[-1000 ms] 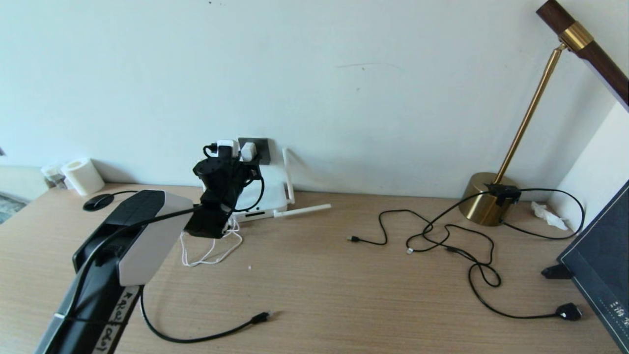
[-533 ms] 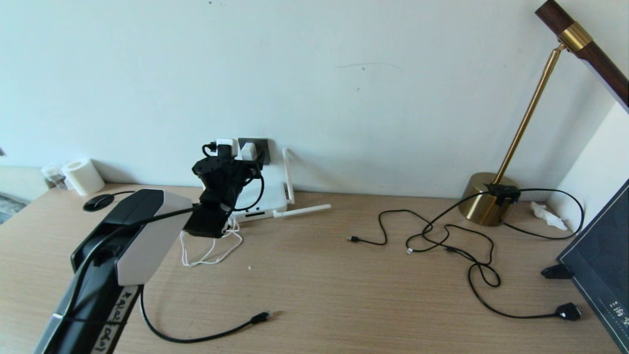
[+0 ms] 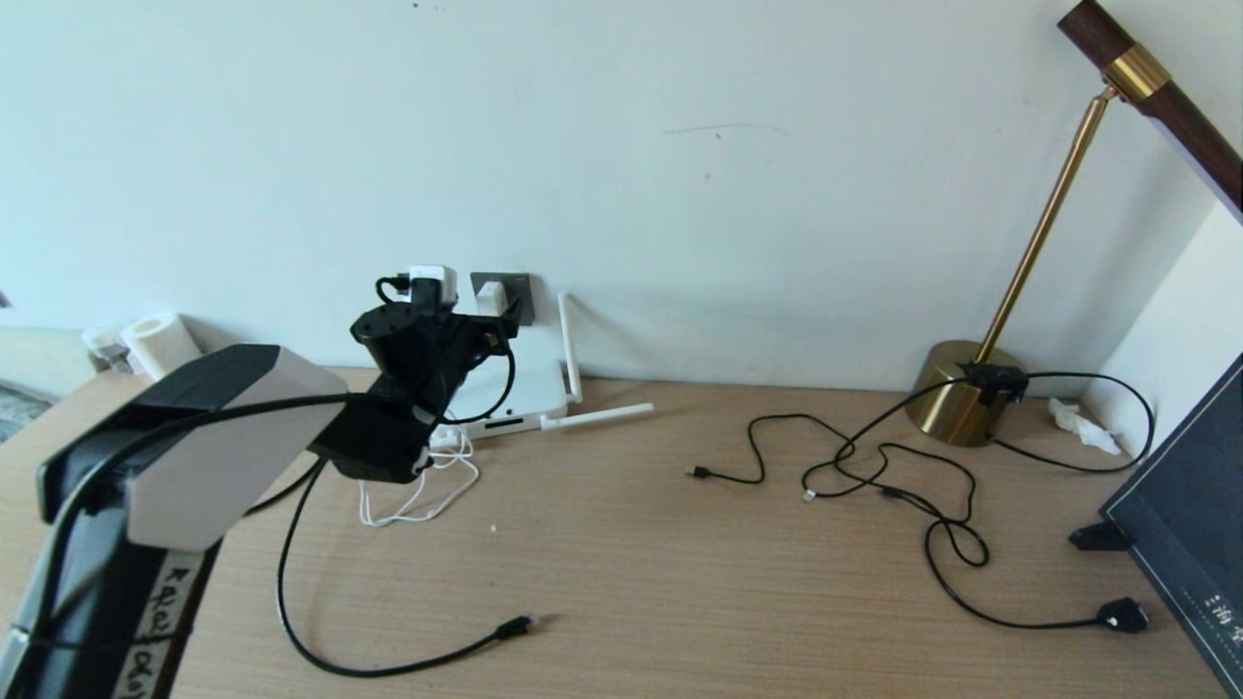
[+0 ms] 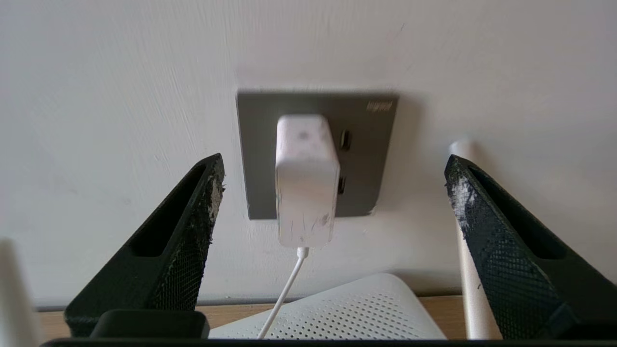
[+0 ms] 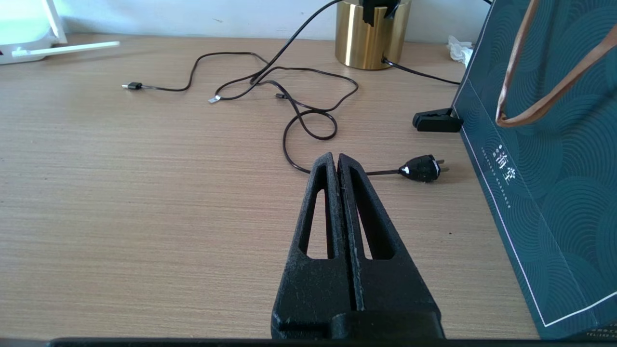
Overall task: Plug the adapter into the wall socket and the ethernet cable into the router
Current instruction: Plug plug into socket, then pick up cable
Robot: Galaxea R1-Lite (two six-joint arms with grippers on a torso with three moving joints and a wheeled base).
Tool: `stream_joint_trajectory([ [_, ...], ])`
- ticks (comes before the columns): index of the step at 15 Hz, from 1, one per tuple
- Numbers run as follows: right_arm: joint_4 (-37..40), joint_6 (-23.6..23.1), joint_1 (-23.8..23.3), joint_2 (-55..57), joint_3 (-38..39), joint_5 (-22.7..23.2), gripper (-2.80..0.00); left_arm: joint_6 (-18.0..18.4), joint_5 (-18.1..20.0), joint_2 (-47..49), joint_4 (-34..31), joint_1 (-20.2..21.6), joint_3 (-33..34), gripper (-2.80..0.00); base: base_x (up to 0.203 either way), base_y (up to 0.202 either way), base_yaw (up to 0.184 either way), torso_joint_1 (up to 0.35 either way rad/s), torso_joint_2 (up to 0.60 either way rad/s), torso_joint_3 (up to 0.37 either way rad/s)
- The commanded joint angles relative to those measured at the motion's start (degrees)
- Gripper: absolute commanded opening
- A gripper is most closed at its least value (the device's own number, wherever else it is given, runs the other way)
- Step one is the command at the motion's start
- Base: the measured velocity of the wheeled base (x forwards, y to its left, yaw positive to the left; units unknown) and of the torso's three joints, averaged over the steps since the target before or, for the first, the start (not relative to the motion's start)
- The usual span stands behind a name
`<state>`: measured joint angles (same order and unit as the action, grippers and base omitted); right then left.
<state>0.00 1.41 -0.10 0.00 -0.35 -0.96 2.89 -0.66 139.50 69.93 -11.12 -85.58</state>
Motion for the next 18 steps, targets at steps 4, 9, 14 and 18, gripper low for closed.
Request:
stream_joint_trajectory([
  [4, 0.0, 0.0, 0.0, 0.0, 0.0, 0.0, -2.80, 0.6, 1.1, -26.5, -2.7, -1.8, 18.9, 0.00, 0.000, 0.000, 0.000, 0.000, 0.00, 0.000],
  [9, 0.0, 0.0, 0.0, 0.0, 0.0, 0.0, -2.80, 10.1, 10.3, -52.8, -23.5, -2.6, 49.6, 0.00, 0.000, 0.000, 0.000, 0.000, 0.00, 0.000],
  [14, 0.0, 0.0, 0.0, 0.0, 0.0, 0.0, -2.80, 33.2, 13.7, -55.8, -38.3, -5.1, 70.3, 0.00, 0.000, 0.000, 0.000, 0.000, 0.00, 0.000],
  [18, 0.0, 0.0, 0.0, 0.0, 0.0, 0.0, -2.80, 39.1, 10.8, -53.2, -43.3, -5.4, 73.0, 0.00, 0.000, 0.000, 0.000, 0.000, 0.00, 0.000],
])
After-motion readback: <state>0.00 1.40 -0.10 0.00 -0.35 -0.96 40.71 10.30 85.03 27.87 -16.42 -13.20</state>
